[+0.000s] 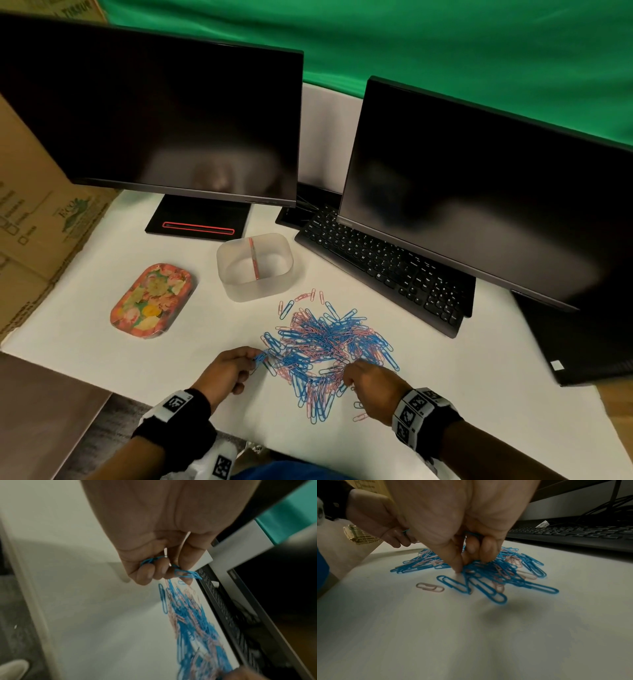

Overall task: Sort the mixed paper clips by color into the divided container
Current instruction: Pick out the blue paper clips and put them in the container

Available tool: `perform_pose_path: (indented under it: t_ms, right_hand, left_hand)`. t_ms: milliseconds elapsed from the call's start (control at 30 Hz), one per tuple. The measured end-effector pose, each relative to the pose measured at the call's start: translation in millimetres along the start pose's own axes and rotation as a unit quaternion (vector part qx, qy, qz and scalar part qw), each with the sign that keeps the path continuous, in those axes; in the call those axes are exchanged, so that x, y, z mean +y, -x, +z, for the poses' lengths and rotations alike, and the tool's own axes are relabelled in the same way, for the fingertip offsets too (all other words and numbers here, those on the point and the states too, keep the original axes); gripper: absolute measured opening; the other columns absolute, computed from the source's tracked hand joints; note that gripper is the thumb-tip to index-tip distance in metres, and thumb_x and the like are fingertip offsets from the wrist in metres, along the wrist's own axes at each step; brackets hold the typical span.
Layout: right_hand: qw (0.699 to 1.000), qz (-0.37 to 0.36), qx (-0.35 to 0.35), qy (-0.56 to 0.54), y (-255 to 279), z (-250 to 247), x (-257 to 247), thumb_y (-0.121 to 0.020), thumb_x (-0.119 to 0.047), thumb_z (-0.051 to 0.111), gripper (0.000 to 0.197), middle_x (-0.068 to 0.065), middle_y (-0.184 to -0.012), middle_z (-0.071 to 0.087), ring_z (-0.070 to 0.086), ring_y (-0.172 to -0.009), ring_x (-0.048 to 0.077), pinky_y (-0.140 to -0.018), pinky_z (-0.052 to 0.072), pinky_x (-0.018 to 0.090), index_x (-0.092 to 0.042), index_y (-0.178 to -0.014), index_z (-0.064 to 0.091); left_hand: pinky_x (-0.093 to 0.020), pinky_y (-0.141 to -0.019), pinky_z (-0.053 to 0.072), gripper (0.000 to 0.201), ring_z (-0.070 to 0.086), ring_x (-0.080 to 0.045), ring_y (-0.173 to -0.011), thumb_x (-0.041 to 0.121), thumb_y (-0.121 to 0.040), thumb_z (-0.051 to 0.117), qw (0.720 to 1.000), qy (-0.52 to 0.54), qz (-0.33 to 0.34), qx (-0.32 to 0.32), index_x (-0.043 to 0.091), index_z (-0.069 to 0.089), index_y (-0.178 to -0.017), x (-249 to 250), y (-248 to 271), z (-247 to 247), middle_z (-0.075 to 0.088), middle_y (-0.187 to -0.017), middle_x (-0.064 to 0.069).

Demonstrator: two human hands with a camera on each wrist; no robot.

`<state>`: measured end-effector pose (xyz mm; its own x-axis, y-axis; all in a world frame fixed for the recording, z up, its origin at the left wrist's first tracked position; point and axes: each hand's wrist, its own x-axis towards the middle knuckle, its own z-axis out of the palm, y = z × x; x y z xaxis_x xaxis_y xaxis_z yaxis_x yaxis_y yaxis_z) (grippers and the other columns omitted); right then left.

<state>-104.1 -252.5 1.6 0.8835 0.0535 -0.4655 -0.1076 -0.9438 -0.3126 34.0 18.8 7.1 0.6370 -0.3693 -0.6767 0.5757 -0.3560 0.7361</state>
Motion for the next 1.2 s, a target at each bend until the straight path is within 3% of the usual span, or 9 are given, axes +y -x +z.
perform_pose_path:
  t_ms: [133,233,300,433,567,667,833,1100,1200]
  right_hand:
    - [1.0,-0.005,-0.004,-0.024,0,-4,1,-0.088,-0.001,0.049,0.038,0.0,-0.121,0.05,0.059,-0.103,0.023,-0.085,0.046,0.027,-0.02,-0.12,0.052]
    - [0.984,0.014,0.048,-0.173,0,-15,4,-0.093,-0.013,0.043,0.022,-0.001,-0.104,0.057,0.058,-0.09,0.01,-0.082,0.046,0.021,-0.019,-0.107,0.059]
    - [0.945,0.052,0.071,-0.314,-4,-32,0,-0.096,-0.012,0.046,0.017,-0.007,-0.084,0.058,0.054,-0.07,-0.002,-0.069,0.043,0.014,-0.022,-0.095,0.06]
    - [0.858,0.094,0.041,-0.503,-25,-68,-18,-0.098,-0.006,0.047,0.019,0.001,-0.062,0.054,0.047,-0.048,0.007,-0.048,0.039,0.02,-0.013,-0.087,0.061]
    - [0.748,0.09,0.02,-0.657,-50,-100,-48,-0.097,-0.003,0.049,0.013,0.009,-0.072,0.054,0.046,-0.053,0.014,-0.042,0.036,0.023,-0.002,-0.088,0.06]
    - [0.712,0.089,0.008,-0.696,-74,-126,-75,-0.096,-0.002,0.05,0.01,0.011,-0.076,0.06,0.047,-0.055,0.014,-0.043,0.034,0.024,-0.001,-0.091,0.058]
    - [0.733,0.12,0.004,-0.67,-121,-160,-119,-0.096,-0.004,0.05,0.01,0.01,-0.07,0.054,0.053,-0.059,0.019,-0.047,0.044,0.025,-0.006,-0.09,0.058]
    - [0.793,0.132,-0.005,-0.595,-177,-192,-165,-0.097,0.004,0.041,0.029,0.011,-0.051,0.047,0.05,-0.032,0.015,-0.035,0.042,0.019,-0.007,-0.07,0.046]
    - [0.798,0.129,-0.006,-0.589,-181,-200,-170,-0.096,-0.003,0.043,0.022,0.015,-0.063,0.056,0.057,-0.046,0.015,-0.052,0.052,0.023,-0.009,-0.076,0.05]
  left_hand:
    - [-0.027,-0.052,0.023,0.025,0.037,-0.016,-0.058,0.0,-0.089,0.038,0.994,0.109,-0.029,-0.015,0.006,0.061,-0.083,8,2,0,0.043,-0.071,-0.006]
    - [-0.028,-0.054,0.026,0.017,0.043,-0.017,-0.06,0.008,-0.09,0.037,0.983,0.172,-0.043,-0.039,0.008,0.053,-0.083,14,2,-2,0.048,-0.074,-0.008]
    - [-0.03,-0.056,0.03,0.017,0.048,-0.02,-0.061,0.013,-0.09,0.037,0.976,0.206,-0.051,-0.039,0.009,0.052,-0.083,22,2,-2,0.053,-0.073,-0.009]
    - [-0.032,-0.058,0.032,0.023,0.054,-0.021,-0.056,0.02,-0.093,0.037,0.965,0.256,-0.034,-0.045,0.011,0.051,-0.078,51,1,-3,0.057,-0.068,-0.009]
    - [-0.029,-0.054,0.03,0.031,0.048,-0.018,-0.056,0.035,-0.096,0.044,0.96,0.274,0.005,-0.048,0.016,0.05,-0.073,82,-3,-9,0.051,-0.065,-0.003]
    - [-0.027,-0.052,0.03,0.031,0.047,-0.016,-0.054,0.035,-0.098,0.042,0.962,0.271,0.017,-0.024,0.016,0.05,-0.076,106,-10,-15,0.048,-0.064,-0.002]
    - [-0.028,-0.055,0.038,0.024,0.053,-0.02,-0.058,0.029,-0.097,0.046,0.971,0.231,0.03,0.06,0.009,0.056,-0.088,145,-25,-25,0.056,-0.068,-0.007]
    - [-0.034,-0.067,0.049,0.028,0.053,-0.023,-0.064,0.038,-0.093,0.054,0.977,0.181,0.009,0.114,0.01,0.055,-0.092,183,-41,-36,0.054,-0.075,-0.01]
    - [-0.04,-0.083,0.049,0.038,0.054,-0.025,-0.08,0.041,-0.093,0.053,0.979,0.161,0.002,0.123,0.008,0.057,-0.11,187,-46,-43,0.055,-0.093,-0.013]
